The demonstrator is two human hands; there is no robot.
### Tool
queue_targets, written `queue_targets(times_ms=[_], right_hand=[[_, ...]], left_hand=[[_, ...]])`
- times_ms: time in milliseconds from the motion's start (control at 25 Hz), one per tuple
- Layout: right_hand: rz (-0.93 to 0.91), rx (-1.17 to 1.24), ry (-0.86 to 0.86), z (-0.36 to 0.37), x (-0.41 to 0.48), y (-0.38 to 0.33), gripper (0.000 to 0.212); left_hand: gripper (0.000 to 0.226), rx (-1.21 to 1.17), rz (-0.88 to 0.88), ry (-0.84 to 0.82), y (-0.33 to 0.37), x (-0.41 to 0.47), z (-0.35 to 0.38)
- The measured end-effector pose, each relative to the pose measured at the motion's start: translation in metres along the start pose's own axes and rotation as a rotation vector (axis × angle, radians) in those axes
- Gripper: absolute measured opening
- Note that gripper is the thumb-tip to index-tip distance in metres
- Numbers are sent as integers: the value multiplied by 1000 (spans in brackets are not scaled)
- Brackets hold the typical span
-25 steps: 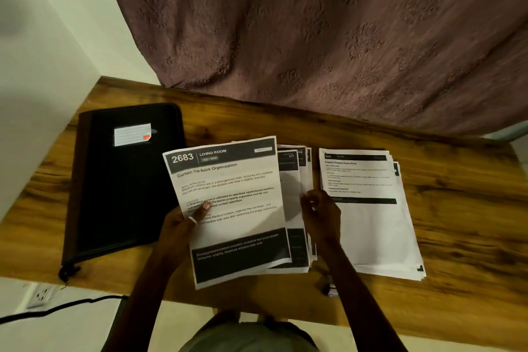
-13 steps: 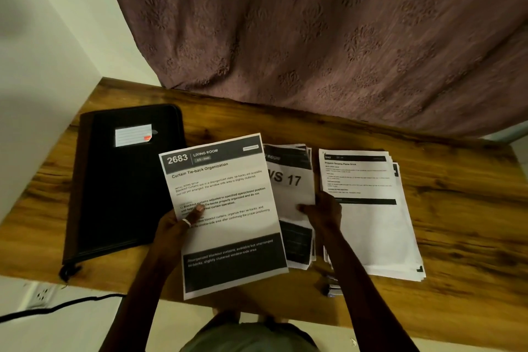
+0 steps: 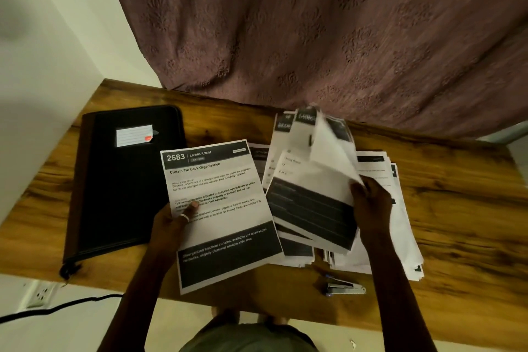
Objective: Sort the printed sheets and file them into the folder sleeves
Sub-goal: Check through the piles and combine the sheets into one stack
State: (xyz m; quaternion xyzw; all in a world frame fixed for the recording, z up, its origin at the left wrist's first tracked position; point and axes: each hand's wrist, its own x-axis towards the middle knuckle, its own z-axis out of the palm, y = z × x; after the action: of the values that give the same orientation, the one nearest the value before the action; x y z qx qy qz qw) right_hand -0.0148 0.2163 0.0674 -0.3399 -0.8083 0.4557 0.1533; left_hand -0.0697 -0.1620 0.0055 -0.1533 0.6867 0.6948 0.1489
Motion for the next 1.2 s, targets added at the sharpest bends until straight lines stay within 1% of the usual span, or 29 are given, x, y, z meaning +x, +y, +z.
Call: queue_targets(times_ms=[80, 160, 240, 400, 520, 600, 760, 800, 920, 1000, 1080, 1160, 1200], right_hand=[[44, 169, 24, -13, 3, -1, 30], [62, 335, 42, -19, 4, -1, 30], [61, 394, 51, -21, 4, -2, 29], [70, 275, 1, -8, 2, 10, 30], [135, 156, -114, 13, -4, 25, 31], [135, 81, -190, 30, -8, 33, 34], [125, -88, -237, 49, -11, 33, 33], [84, -151, -213, 50, -12, 31, 30], [-174, -335, -68, 46, -14, 29, 31], [-281, -369, -3, 38, -15, 26, 31], [-309, -350, 48, 25, -17, 17, 32], [-268, -280, 86, 7, -16, 5, 45], [-240, -247, 122, -4, -15, -1, 47]], left_hand=[[17, 12, 7, 9, 1, 1, 2], [14, 20, 20, 10, 2, 0, 4], [15, 16, 39, 5, 4, -2, 6], [21, 10, 61, 7, 8, -6, 2], [25, -16, 47, 6, 10, -8, -6], [24, -15, 37, -1, 11, -10, -10], [22, -37, 1, -13, 11, -8, -12], [22, -43, -3, -16, 11, -7, -12], [23, -41, -9, -27, 11, -6, -10], [24, -26, -10, -34, 11, -5, -6], [23, -12, -14, -41, 11, -3, -2], [23, -8, -10, -52, 11, -1, 0], [22, -7, -2, -58, 12, -1, 1]])
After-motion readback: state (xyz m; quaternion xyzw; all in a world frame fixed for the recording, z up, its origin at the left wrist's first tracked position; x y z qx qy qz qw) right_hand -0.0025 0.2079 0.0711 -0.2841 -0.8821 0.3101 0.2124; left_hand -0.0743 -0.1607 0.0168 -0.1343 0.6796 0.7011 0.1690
